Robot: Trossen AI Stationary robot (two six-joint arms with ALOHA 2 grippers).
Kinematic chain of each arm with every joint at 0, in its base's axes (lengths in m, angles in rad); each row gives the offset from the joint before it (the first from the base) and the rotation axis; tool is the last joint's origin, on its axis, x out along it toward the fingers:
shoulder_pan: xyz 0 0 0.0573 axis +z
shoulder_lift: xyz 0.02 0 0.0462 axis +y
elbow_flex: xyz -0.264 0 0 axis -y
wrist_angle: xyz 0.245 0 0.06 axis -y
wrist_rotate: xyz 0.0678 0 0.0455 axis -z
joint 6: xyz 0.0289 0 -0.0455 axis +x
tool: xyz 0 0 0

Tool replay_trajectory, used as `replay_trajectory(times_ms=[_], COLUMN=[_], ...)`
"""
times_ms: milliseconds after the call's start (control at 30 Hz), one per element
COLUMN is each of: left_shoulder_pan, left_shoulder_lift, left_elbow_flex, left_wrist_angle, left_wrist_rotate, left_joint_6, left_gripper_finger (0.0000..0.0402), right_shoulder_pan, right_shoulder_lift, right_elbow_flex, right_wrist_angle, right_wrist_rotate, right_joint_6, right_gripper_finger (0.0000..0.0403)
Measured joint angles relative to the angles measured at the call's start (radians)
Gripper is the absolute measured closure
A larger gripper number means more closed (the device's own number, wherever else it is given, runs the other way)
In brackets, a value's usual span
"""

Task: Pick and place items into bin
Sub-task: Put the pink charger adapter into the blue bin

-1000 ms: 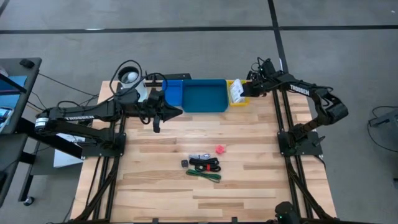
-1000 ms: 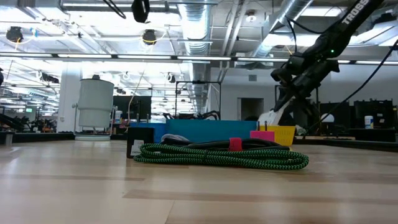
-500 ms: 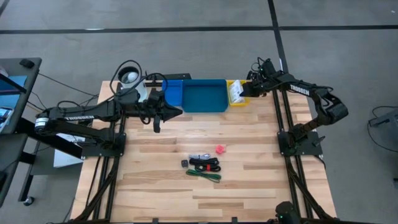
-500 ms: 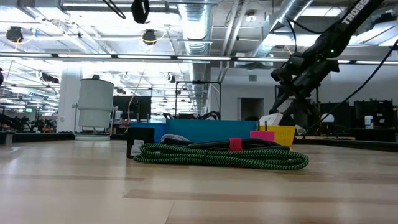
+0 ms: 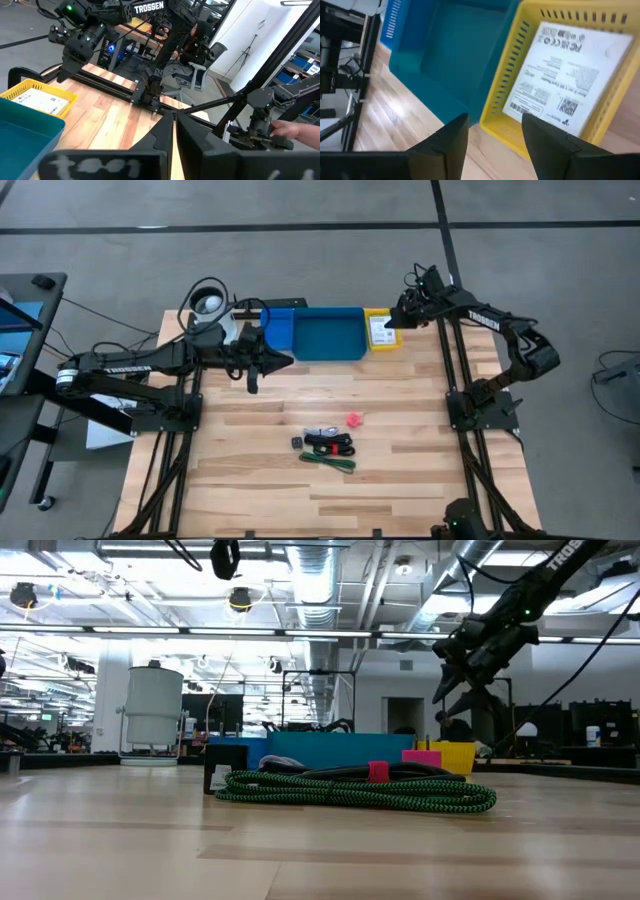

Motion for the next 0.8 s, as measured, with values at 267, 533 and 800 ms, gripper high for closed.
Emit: replay_trajectory(times_ms=[267,533,800], left_shoulder_pan=[0.0,0.0,0.0], left_shoulder_lift=[0.0,0.0,0.0], left_elbow_flex=[0.0,0.0,0.0], left_wrist_angle=[-0.008,-0.004,-0.004], left_wrist_rotate=[0.003,0.037,0.09], left_joint_6=[0.014,0.055,0.054], left_gripper_finger=[0.0392,0.0392,0.0392], right_shoulder_pan=[0.021,0.189,0.558], right_shoulder_lift=[-0.037,-0.258,-0.587], right_elbow_flex=[0.052,0.05,0.023], right_wrist_angle=[-0.047,-0.084,-0.042], right_wrist_rotate=[0.0,0.119,0.981], right_joint_6=[-0.014,-0.073,0.006], right_gripper_finger=[0.0226,0.0225,0.0226])
